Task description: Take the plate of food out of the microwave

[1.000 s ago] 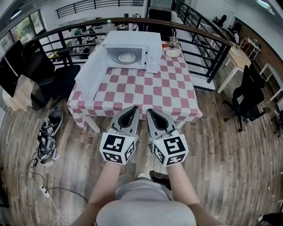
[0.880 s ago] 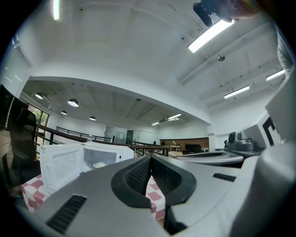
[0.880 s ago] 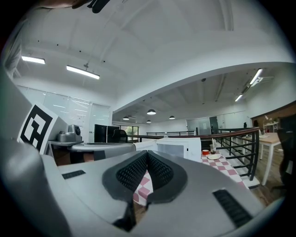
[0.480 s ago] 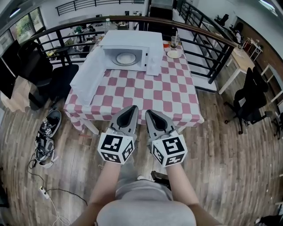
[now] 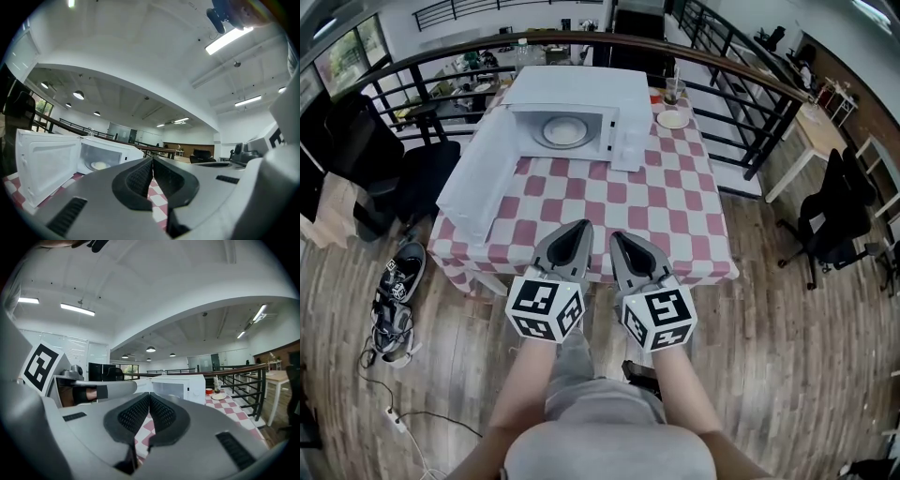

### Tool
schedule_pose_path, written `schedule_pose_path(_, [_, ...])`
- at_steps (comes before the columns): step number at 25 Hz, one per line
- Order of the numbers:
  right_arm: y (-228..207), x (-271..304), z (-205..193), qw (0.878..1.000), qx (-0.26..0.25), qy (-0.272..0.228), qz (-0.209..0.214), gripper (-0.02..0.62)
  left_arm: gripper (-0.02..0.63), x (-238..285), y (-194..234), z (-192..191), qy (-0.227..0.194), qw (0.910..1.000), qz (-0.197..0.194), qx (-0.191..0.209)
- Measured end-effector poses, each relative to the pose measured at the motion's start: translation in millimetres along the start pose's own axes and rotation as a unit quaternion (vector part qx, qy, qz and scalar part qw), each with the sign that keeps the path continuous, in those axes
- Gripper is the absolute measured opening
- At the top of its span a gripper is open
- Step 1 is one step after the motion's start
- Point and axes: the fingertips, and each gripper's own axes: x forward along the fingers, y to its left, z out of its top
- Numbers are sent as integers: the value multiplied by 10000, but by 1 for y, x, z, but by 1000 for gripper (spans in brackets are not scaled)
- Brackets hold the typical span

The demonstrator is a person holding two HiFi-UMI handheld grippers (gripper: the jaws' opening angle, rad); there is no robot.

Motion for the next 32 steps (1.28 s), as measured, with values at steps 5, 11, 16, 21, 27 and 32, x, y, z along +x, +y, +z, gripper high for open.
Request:
schedule_pose_path(5, [-19,42,5,10000,28,-23,-22,26,5,36,28,1,68,10000,-3,9])
schedule_pose_path(11, [-44,91,1,9999,94,48,-66,26,50,83,65,-5,248,9996,-74,-118])
schedule_pose_path(16, [-66,129,1,9998,123,109,-130,26,171,120,94,-10,449,9977,-158,-479])
schedule_pose_path(21, [-81,169,-1,9995,177,168,-184,26,167,150,129,-12,490,9971,-86,-572])
schedule_pose_path(27, [-98,209,-13,9992,196,263,-233,26,147,178,167,-23,587,9965,56,-598])
schedule_pose_path(32, [-105,231,-26,9987,271,374,-229,26,164,193,191,-37,743,9893,38,-1252])
